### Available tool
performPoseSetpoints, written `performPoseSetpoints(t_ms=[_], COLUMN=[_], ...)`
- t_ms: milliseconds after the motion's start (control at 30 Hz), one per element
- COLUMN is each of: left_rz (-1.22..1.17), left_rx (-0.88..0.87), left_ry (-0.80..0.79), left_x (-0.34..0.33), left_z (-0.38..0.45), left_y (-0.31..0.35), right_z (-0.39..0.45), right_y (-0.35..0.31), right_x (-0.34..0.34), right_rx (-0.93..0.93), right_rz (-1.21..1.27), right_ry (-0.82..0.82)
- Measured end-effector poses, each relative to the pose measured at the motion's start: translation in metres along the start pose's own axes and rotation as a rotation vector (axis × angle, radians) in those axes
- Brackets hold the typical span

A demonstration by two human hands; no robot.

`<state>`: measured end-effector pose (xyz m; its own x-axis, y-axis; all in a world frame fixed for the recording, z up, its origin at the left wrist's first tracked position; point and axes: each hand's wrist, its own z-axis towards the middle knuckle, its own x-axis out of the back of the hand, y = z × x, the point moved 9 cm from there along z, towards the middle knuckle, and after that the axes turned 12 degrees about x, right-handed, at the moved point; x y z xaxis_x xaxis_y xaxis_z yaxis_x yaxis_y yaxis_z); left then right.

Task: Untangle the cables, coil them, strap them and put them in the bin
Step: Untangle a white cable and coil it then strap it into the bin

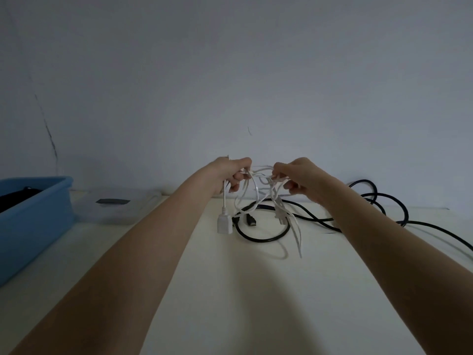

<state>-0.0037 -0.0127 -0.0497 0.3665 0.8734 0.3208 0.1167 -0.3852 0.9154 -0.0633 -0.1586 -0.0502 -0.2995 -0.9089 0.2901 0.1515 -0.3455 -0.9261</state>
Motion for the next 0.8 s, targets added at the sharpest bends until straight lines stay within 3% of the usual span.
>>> performPoseSetpoints(t_ms=[167,400,567,700,800], left_rz=[-0.004,0.2,0.282,0.251,0.169], left_rx=[0.01,-0.11,-0.135,-0.161,-0.183], left_ry=[-0.157,0.153,0.18,0.16,0.089], left_x=[-0.026,-0.003,-0.002,-0.005,-0.008], left_z=[-0.007,-0.001,0.002,0.003,-0.003], left_y=[0.0,0.017,0.025,0.026,0.025], right_z=[0.01,0.004,0.015,-0.001,-0.009], right_y=[-0.014,-0.059,-0.044,-0.03,-0.032], right_x=[0.012,-0.023,-0.03,-0.047,-0.049], right_rx=[0.135,0.546,0.346,0.28,0.298], right_rz=[-0.58,-0.923,-1.181,-1.124,-0.831], right_ry=[0.061,-0.063,-0.228,-0.521,-0.526])
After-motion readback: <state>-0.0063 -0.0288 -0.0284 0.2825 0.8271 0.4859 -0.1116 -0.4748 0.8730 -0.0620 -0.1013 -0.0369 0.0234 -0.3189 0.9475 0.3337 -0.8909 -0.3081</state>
